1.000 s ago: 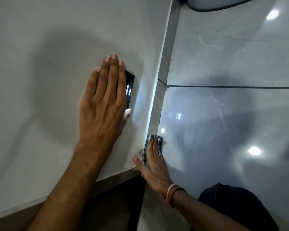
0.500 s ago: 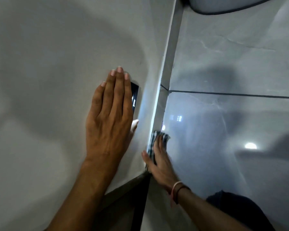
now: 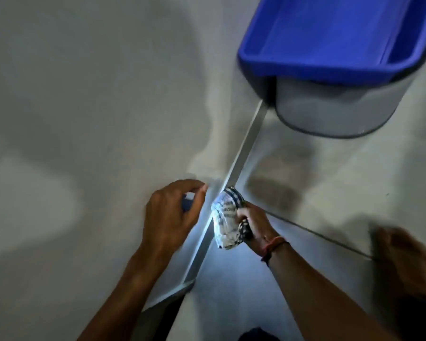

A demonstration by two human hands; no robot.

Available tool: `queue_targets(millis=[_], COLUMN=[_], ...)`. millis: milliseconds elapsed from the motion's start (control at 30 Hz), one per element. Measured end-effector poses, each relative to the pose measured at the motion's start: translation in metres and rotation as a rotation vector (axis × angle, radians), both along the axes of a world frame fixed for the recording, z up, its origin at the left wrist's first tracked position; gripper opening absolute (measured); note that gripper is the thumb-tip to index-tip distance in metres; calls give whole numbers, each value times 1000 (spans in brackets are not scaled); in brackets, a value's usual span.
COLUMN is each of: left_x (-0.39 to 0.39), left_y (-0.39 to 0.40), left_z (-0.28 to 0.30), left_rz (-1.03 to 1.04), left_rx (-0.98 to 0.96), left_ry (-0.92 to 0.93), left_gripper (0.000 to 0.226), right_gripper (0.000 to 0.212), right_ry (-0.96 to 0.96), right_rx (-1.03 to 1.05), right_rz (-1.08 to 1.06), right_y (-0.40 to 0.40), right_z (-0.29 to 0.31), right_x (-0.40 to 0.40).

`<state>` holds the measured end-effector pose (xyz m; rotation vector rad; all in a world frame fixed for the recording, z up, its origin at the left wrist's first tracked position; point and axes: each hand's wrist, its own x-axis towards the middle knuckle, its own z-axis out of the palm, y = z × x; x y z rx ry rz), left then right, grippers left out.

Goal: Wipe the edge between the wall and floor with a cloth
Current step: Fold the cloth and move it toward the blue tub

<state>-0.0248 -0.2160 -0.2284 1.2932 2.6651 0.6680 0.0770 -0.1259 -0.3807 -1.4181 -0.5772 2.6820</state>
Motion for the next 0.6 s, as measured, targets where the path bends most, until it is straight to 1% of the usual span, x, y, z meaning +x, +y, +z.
queue_targets(millis=[67, 100, 133, 167, 233, 267, 300, 367, 433, 467, 533, 600], left_x=[-2, -7, -12, -19, -31, -32, -33, -33, -31, -30, -29, -29], left_y=[46, 67, 86, 113, 162, 184, 206, 247, 289, 308, 335, 350], left_z=[31, 37, 41, 49, 65, 73, 81, 91, 94, 91, 79, 61], left_rz=[208, 299, 373, 428, 483, 476, 469, 487, 576, 647, 734, 712], left_rx=[81, 104, 106, 119, 168, 198, 239, 308, 357, 365, 353, 229], left_ry=[-287, -448, -641, -848, -1203, -1307, -1370, -1367, -1294, -1252, -1142, -966], left_gripper=[12, 21, 33, 42, 48, 46, 42, 28, 19, 20, 31, 44], right_gripper=[62, 68, 66, 59, 48, 48, 48, 40, 32, 35, 42, 40], right_ry=[143, 207, 231, 240, 238, 232, 205, 59, -146, -234, -297, -315], right_rx=[-2, 15, 46, 87, 141, 177, 214, 304, 450, 502, 512, 495], right_rz=[110, 162, 192, 221, 297, 338, 385, 447, 485, 504, 538, 533], right_y=[67, 95, 119, 151, 214, 242, 271, 321, 364, 380, 403, 411], right_z=[67, 94, 117, 143, 186, 204, 221, 244, 254, 254, 243, 227], right_x=[11, 11, 8, 4, -5, -8, -9, -12, -14, -14, -15, -18])
